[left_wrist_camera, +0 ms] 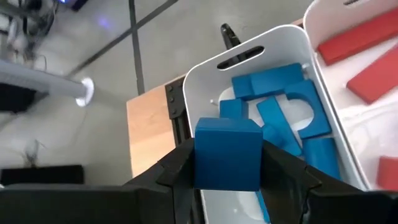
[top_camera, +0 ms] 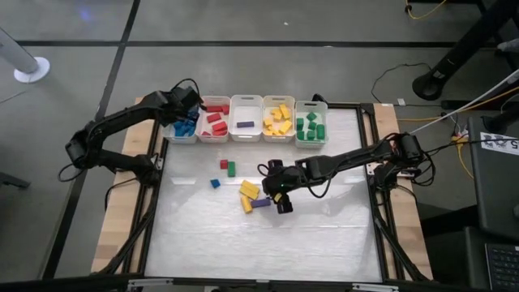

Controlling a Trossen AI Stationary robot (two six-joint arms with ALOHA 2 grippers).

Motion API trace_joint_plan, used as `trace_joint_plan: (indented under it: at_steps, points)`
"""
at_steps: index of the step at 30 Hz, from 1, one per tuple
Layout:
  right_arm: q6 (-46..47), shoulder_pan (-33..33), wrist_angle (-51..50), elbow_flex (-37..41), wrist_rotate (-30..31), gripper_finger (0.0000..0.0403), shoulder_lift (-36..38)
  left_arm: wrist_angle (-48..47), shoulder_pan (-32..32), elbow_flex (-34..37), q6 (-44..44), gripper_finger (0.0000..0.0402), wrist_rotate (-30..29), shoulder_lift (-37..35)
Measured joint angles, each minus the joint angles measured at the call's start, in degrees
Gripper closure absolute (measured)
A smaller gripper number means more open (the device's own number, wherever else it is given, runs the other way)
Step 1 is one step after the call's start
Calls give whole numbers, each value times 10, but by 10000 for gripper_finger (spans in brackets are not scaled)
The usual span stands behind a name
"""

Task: Sort blocks
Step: Put the blue block into the left white bin

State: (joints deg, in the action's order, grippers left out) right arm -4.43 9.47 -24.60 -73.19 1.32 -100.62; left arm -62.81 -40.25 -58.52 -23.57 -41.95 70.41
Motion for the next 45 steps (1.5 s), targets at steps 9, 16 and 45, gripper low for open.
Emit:
trace_joint_plan:
  at_steps: [9,16,45]
  points:
    - [1,-1,14,0,6,182,0,3,-10,0,57,258,7,6]
    - [5,-1,16,0,6,182,0,18,-38,0,41,258,67,35]
    - [16,-1,16,0,6,182,0,24,-67,0,75,258,75,118]
